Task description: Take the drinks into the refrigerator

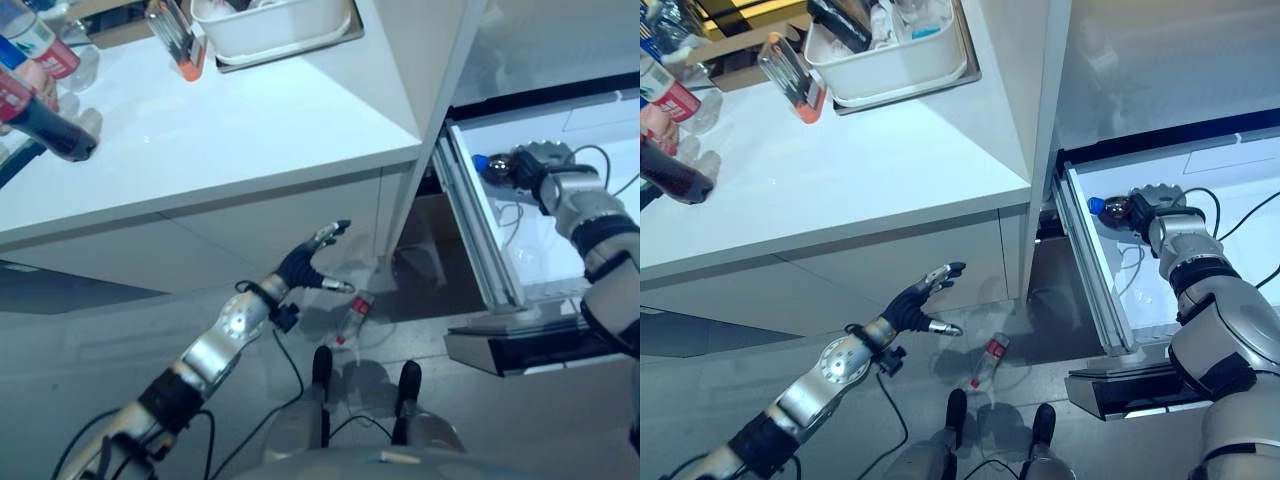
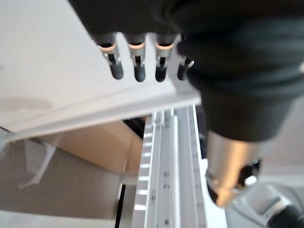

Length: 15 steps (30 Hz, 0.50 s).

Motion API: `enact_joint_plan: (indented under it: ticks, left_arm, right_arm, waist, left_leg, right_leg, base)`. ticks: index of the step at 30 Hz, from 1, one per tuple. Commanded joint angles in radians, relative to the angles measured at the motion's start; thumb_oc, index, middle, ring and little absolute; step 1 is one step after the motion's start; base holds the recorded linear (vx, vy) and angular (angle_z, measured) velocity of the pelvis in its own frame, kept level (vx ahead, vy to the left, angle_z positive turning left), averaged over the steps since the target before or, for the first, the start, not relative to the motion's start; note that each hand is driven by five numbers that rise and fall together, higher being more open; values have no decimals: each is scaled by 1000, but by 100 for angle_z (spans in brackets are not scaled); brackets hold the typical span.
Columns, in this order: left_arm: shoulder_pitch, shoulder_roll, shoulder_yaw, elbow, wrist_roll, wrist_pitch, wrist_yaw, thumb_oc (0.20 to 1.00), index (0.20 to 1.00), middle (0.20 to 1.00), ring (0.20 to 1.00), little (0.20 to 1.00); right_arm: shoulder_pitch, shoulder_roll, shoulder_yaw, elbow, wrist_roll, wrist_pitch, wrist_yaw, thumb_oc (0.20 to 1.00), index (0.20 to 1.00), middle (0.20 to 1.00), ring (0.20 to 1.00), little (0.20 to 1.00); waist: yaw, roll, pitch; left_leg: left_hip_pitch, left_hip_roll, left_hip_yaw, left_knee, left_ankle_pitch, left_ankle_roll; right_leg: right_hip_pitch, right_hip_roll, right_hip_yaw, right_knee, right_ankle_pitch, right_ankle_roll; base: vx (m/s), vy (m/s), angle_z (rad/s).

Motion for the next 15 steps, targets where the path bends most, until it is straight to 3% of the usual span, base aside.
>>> enact_joint_plan:
  ticks: [1, 2, 3, 4, 8, 15]
  left_arm:
    - [-129, -40, -33, 0, 52, -74, 35, 1000, 1000, 1000, 1000, 1000]
    - [-158, -55, -47, 22, 64, -75, 45, 1000, 1000, 1000, 1000, 1000]
    - [-177, -68, -52, 33, 73, -72, 55, 1000, 1000, 1000, 1000, 1000]
    - [-189, -76, -54, 41, 77, -72, 61, 1000, 1000, 1000, 1000, 1000]
    - [-190, -102, -27, 55, 69, -74, 95, 1000, 1000, 1000, 1000, 1000]
    - [-138, -88, 26, 16, 55, -80, 117, 1000, 1000, 1000, 1000, 1000]
  right_arm:
    - [-118, 94, 102, -58, -79, -81, -10, 200, 200, 200, 200, 200]
    - [-126, 114, 103, -54, -73, -82, -7, 231, 231, 231, 231, 231]
    - [-127, 134, 96, -56, -59, -82, -10, 470, 470, 470, 470, 470]
    - [-128, 143, 87, -54, -44, -81, -10, 1000, 1000, 1000, 1000, 1000]
    - [-143, 190, 52, -86, 28, -85, -12, 1000, 1000, 1000, 1000, 1000]
    - [-161, 159, -43, -209, 218, -102, -34, 1000, 1000, 1000, 1000, 1000]
  waist:
    - [2, -33, 80]
    - [1, -30, 90]
    - [-1, -25, 97]
    - [-2, -24, 101]
    - [-7, -13, 117]
    - [-13, -14, 118]
  left_leg:
    - [-7, -83, 23, 9, -31, 54]
    - [-13, -83, 23, 9, -28, 54]
    - [-17, -84, 24, 10, -25, 55]
    - [-19, -85, 24, 10, -23, 54]
    - [-27, -90, 27, 8, -20, 54]
    - [-28, -93, 32, 5, -21, 52]
  right_leg:
    - [-62, -35, 58, 65, -27, 35]
    - [-70, -37, 60, 70, -26, 35]
    - [-73, -39, 61, 72, -24, 35]
    - [-77, -40, 61, 73, -24, 35]
    - [-89, -44, 65, 72, -18, 37]
    - [-86, -44, 70, 55, -8, 40]
  base:
    - [-55, 23, -9]
    - [-60, 28, -13]
    - [-44, 16, -13]
    - [-32, 17, -7]
    - [-33, 20, -5]
    - [-16, 2, 2]
